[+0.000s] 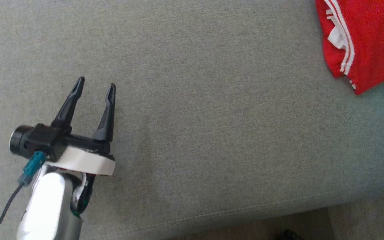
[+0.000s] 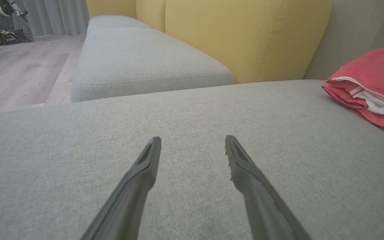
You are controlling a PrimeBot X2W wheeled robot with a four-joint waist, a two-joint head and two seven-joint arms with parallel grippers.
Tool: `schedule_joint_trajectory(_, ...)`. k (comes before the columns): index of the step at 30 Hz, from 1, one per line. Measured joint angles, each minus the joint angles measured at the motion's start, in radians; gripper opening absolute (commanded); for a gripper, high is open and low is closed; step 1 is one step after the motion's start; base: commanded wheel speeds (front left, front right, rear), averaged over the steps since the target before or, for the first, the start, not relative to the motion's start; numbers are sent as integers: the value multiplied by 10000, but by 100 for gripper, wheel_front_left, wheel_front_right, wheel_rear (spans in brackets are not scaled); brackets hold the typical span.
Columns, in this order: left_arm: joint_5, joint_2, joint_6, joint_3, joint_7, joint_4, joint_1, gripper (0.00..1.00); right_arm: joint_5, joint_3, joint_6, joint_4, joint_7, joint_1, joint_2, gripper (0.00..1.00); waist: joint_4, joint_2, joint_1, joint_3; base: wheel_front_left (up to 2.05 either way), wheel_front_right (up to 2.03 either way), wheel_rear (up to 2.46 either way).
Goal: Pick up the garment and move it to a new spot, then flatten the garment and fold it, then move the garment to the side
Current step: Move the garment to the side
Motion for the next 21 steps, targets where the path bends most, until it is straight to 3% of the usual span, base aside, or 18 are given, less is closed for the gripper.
schedule_joint_trajectory(11, -13, 19, 8, 2, 0, 67, -202, 100, 38, 278, 0, -491, -844, 200, 261, 100, 78, 0, 0, -331, 0, 0, 0)
schedule_joint_trajectory(21, -121, -109, 194, 234, 0, 113, 453, 100, -723, 700, 0, -4345, -1152, 3596, 2437, 100, 536, 0, -1, -1375, 0, 0, 0)
